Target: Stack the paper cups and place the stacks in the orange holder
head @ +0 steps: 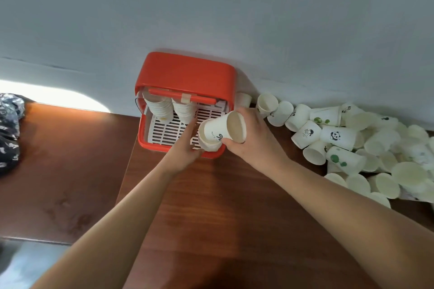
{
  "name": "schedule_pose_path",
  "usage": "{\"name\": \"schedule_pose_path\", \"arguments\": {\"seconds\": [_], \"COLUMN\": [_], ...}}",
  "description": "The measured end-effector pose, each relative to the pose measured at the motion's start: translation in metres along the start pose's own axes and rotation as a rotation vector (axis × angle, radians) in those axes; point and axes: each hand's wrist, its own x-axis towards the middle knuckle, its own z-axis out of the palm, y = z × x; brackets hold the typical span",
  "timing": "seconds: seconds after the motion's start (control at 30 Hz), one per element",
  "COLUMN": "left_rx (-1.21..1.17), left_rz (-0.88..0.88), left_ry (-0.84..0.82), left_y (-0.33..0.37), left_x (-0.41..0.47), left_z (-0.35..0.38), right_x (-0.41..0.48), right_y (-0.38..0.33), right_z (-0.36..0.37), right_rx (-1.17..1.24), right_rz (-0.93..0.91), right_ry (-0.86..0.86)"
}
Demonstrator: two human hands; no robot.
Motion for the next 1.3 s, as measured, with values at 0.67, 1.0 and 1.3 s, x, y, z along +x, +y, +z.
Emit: {"name": "schedule_pose_path", "arguments": {"seconds": [0.67,1.0,1.3], "left_rx": [-0.103,-0.168,-0.184], "left_rz": [-0.119,-0.142,-0.147], "left_ry": [0.074,0.2,0.117], "left_y": [-0.023,-0.014,-0.018], "left_x": [0.011,0.027,0.044], "left_z": [-0.012,-0.008,0.002], "right_x": [0.021,0.041,0.052], "right_y": [0.015,0.024,0.032], "right_z": [0.084,0.113,0.124], "right_rx": [0.26,0.297,0.3], "right_rz": [0.327,0.388,0.458], "right_ry": [-0.136,-0.002,-0.041]}}
